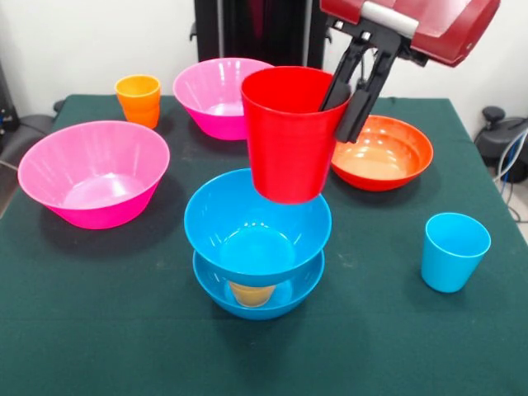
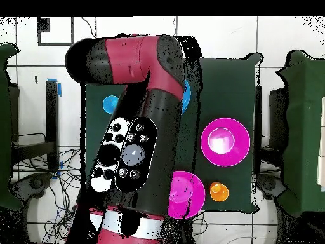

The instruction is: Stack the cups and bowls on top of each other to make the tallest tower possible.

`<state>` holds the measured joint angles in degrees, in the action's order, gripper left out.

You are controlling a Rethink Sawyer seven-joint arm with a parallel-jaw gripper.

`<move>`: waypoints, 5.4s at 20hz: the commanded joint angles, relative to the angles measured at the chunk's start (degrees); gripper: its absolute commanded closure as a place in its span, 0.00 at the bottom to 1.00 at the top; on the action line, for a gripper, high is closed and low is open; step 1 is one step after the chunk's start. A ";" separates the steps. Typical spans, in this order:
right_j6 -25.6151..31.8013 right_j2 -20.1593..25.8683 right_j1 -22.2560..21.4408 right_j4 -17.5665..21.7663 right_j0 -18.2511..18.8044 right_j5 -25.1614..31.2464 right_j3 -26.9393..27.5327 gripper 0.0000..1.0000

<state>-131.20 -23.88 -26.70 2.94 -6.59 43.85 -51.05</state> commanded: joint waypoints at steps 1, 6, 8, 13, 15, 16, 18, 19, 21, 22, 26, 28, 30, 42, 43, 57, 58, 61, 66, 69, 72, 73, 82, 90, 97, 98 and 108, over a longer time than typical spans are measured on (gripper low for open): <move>8.84 8.26 3.28 4.62 1.80 -2.72 -9.18 1.00; 7.69 7.95 4.12 5.84 1.52 -3.97 -9.54 1.00; 7.36 8.12 4.44 6.08 1.58 -4.73 -9.94 1.00; 6.11 8.32 5.31 6.54 1.49 -6.18 -10.38 1.00; 5.37 8.24 5.67 6.70 1.38 -6.80 -10.37 1.00; 5.29 8.27 5.76 6.79 1.35 -6.94 -10.34 1.00; 5.36 8.21 5.68 6.82 1.28 -6.64 -10.13 1.00; 5.23 8.03 5.69 6.85 1.18 -6.55 -10.05 1.00; 5.19 7.67 5.69 6.78 1.06 -6.08 -9.81 1.00; 5.56 7.94 5.60 6.57 1.22 -5.85 -9.90 1.00; 5.52 7.96 5.72 6.27 1.20 -5.44 -9.88 1.00; 5.39 7.86 5.83 6.19 1.16 -5.36 -9.83 1.00; 5.18 7.78 5.94 6.07 1.14 -5.23 -9.80 1.00; 4.76 9.06 5.45 4.74 1.74 -4.02 -11.01 1.00; 4.69 9.21 5.31 4.72 1.76 -4.26 -11.40 1.00; 1.28 9.39 5.27 4.65 1.58 -7.20 -13.52 1.00; 1.16 9.40 5.29 4.68 1.61 -7.39 -13.57 1.00; 0.66 9.62 5.39 4.62 1.67 -8.27 -13.97 1.00; 0.12 9.29 5.72 4.67 1.54 -9.01 -13.81 1.00; -0.66 8.51 5.96 5.00 1.06 -10.16 -13.68 1.00; -1.63 7.64 6.16 5.34 0.50 -11.50 -13.69 1.00; -1.89 7.46 6.18 5.42 0.34 -11.90 -13.83 1.00; -5.27 5.20 6.29 5.19 -1.67 -13.87 -15.98 1.00; -5.75 5.13 5.60 4.50 -2.23 -16.10 -19.45 1.00; -5.83 4.69 5.18 4.55 -2.70 -17.64 -21.53 1.00; -5.84 4.67 5.04 4.55 -2.76 -17.95 -21.99 1.00; -6.14 3.02 5.18 4.68 -3.14 -20.87 -23.13 1.00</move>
<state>-131.20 -22.75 -21.00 6.02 -8.34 25.96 -69.76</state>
